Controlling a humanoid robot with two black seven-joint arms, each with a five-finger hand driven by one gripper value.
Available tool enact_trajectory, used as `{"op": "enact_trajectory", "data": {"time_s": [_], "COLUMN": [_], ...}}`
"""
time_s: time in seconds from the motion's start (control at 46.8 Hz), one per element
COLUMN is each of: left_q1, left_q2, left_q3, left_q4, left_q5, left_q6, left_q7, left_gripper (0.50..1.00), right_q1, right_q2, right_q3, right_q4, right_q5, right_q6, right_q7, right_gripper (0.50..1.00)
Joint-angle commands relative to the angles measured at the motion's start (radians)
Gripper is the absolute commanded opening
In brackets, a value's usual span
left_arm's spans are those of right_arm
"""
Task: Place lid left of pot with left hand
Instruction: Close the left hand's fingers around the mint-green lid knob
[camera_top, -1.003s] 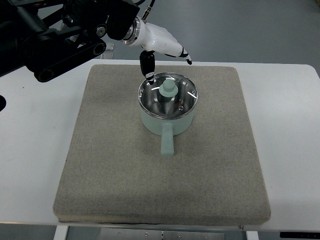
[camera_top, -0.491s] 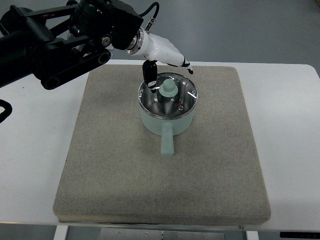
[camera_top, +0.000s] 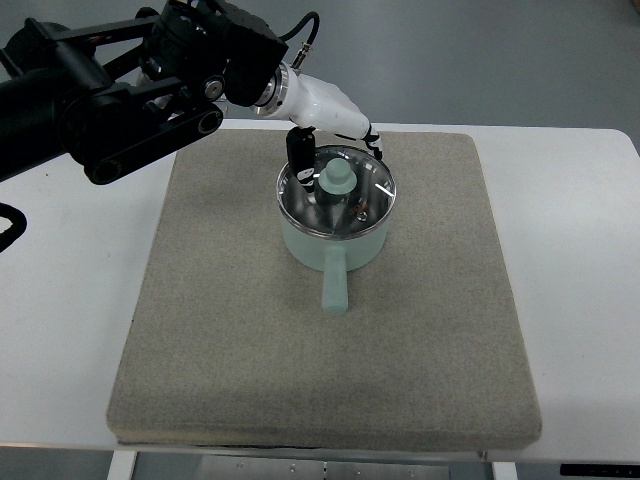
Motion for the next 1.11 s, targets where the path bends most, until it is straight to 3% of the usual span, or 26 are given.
{"op": "enact_trajectory", "data": {"time_s": [0.0,0.192,0.555,0.897,1.089], "left_q1": [0.003,0.005,0.003,0.006,0.008], "left_q2": [0.000,-0.005,-0.008,-0.005,-0.005], "left_q3": [0.000,0.000,-0.001,-0.001,-0.001], "left_q4": [0.000,0.000,0.008,0.008,0.008], "left_q5": [0.000,0.000,0.006,0.005,0.006], "left_q6": [0.000,0.000,0.000,0.000,0.000], "left_q7": [0.000,0.000,0.000,0.000,0.000], "left_gripper": [0.868,0.861,0.752,0.744,0.641], "right_q1": [0.000,0.000,0.000,0.000,0.000], "right_q2": [0.000,0.000,0.000,0.000,0.000], "right_q3": [0.000,0.000,0.000,0.000,0.000], "right_q4": [0.000,0.000,0.000,0.000,0.000], "right_q5": [0.000,0.000,0.000,0.000,0.000], "right_q6": [0.000,0.000,0.000,0.000,0.000], "right_q7": [0.000,-0.001,0.000,0.000,0.000], "right_gripper": [0.921,0.921,0.921,0.921,0.921]}}
